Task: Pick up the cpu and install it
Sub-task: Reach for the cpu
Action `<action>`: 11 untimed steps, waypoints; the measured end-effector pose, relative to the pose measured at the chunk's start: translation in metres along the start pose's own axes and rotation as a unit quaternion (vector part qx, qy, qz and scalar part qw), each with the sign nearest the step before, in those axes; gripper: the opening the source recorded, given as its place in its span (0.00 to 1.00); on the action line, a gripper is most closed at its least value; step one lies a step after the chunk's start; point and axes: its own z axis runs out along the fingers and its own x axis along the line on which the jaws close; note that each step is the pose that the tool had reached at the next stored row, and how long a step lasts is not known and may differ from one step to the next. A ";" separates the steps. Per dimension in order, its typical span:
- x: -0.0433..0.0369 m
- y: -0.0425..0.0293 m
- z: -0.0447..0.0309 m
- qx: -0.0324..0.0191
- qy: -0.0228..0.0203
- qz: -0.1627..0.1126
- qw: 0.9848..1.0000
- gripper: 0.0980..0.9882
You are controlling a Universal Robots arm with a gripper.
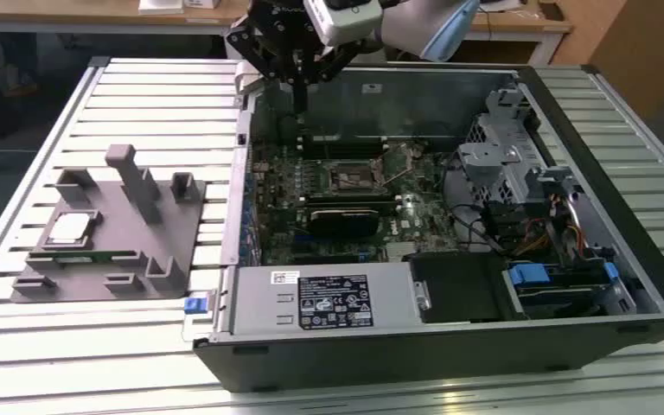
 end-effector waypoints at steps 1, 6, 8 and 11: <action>0.0000 0.0000 0.0000 0.000 0.000 0.000 1.000 0.01; 0.0004 0.0000 -0.0001 0.000 0.000 0.000 1.000 0.01; 0.0012 -0.0001 -0.0001 0.000 0.000 0.000 1.000 0.01; 0.0029 -0.0002 -0.0001 0.000 0.000 0.000 1.000 0.01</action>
